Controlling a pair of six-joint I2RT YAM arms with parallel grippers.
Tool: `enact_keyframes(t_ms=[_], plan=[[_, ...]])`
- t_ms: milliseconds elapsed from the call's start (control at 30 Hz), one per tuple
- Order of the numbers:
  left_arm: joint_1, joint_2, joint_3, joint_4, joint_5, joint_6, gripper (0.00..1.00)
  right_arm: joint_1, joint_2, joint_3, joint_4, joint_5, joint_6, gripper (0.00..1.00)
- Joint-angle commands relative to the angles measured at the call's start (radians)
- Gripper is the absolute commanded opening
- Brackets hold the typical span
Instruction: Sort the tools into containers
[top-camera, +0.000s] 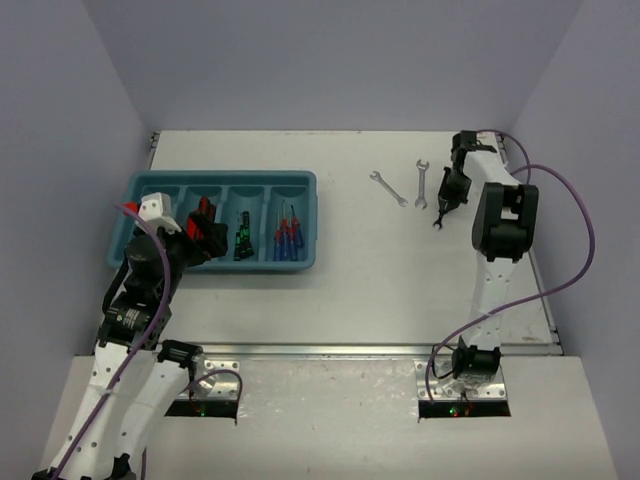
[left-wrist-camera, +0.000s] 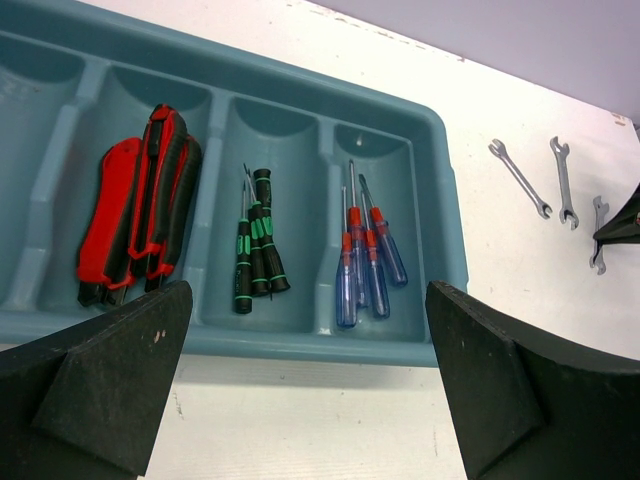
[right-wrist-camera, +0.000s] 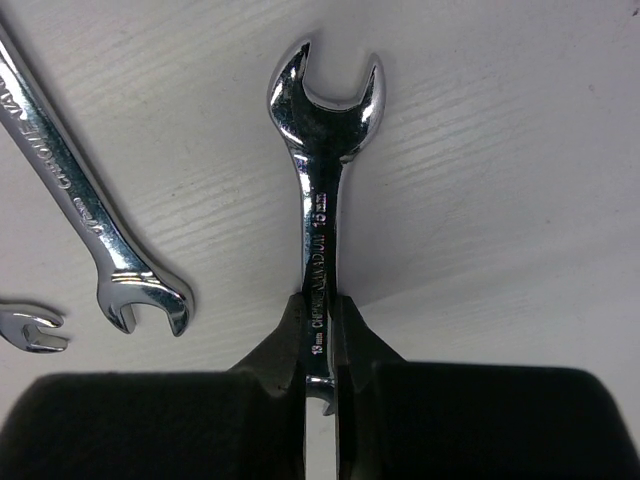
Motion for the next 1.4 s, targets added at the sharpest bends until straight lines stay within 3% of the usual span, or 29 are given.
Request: enact_keyframes(t_ms=[0, 367, 533, 633, 767, 867, 1133, 1367], plan=[[-0.01, 0.002, -0.008, 0.059, 0.023, 0.015, 1.0, 0.051, -0.048, -0.195, 0.02, 0.057, -0.02, 0.0], [-0.013, 0.013, -0.01, 0.071, 0.057, 0.018, 1.0, 0.212, -0.491, -0.675, 0.221, 0.013, 0.023, 0.0], [-0.016, 0.054, 0.004, 0.07, 0.132, -0.009, 1.0, 0.297, -0.643, -0.799, 0.277, -0.015, 0.032, 0.0], [-0.016, 0.073, -0.025, 0.103, 0.259, -0.081, 1.0, 0.334, -0.72, -0.852, 0.324, -0.057, 0.037, 0.0], [-0.024, 0.123, -0.094, 0.235, 0.422, -0.185, 1.0, 0.39, -0.788, -0.877, 0.347, -0.093, 0.043, 0.0], [-0.076, 0.164, -0.155, 0.352, 0.464, -0.278, 1.0, 0.448, -0.839, -0.876, 0.352, -0.103, 0.051, 0.0], [-0.32, 0.323, -0.177, 0.65, 0.357, -0.45, 1.0, 0.713, -1.01, -0.862, 0.469, -0.155, 0.104, 0.0], [-0.381, 0.47, -0.176, 0.831, 0.322, -0.494, 0.97, 0.874, -1.026, -0.84, 0.602, -0.141, 0.127, 0.0]])
